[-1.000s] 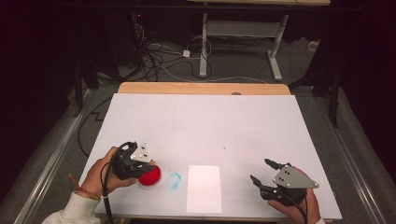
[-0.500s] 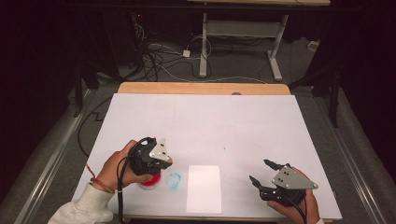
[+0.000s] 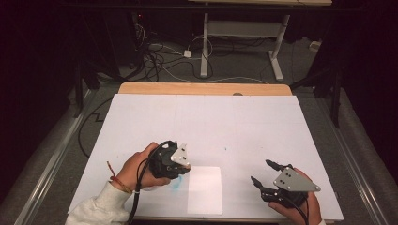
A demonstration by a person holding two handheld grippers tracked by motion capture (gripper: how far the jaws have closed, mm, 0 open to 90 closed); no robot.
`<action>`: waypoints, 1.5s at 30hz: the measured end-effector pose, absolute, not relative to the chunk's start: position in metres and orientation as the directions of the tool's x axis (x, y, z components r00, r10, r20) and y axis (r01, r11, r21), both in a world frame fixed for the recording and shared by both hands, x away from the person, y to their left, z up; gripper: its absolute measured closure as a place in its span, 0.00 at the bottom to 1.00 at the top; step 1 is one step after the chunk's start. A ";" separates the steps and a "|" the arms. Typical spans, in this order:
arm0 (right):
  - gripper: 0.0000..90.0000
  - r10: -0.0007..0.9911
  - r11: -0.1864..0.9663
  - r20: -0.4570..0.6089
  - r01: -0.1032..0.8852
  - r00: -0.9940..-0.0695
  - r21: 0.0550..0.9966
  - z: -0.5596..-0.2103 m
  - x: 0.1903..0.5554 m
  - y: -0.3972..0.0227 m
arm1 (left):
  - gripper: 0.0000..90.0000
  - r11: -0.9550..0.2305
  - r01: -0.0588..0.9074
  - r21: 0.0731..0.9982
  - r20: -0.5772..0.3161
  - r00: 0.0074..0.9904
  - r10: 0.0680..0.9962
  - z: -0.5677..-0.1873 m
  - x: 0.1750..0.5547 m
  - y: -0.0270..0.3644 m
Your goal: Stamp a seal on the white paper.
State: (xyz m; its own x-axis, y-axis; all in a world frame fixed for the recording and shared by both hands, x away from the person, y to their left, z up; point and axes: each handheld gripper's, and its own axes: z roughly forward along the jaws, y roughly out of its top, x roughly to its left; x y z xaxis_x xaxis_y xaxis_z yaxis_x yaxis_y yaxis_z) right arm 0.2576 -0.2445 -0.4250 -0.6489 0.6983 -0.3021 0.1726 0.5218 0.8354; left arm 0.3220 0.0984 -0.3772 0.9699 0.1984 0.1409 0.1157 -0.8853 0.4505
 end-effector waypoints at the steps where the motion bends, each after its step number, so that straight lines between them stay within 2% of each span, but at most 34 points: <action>1: 0.34 0.698 0.521 -0.301 0.172 -0.650 0.836 -0.425 0.258 -0.245 | 0.82 -0.888 0.108 0.446 0.141 0.972 0.189 -0.378 0.322 0.095; 7: 0.34 0.699 0.522 -0.307 0.167 -0.646 0.837 -0.424 0.257 -0.245 | 0.82 -0.896 0.087 0.436 0.126 0.979 0.157 -0.387 0.322 0.077; 18: 0.34 0.695 0.530 -0.311 0.169 -0.648 0.831 -0.425 0.257 -0.244 | 0.82 -0.931 0.039 0.362 0.098 0.992 0.079 -0.410 0.321 0.047; 26: 0.34 0.692 0.534 -0.311 0.172 -0.652 0.828 -0.425 0.257 -0.244 | 0.82 -0.945 0.053 0.322 0.059 0.995 0.075 -0.428 0.323 0.039; 45: 0.34 0.686 0.542 -0.312 0.176 -0.657 0.822 -0.426 0.258 -0.243 | 0.82 -0.982 0.010 0.191 0.026 1.000 0.015 -0.439 0.324 0.024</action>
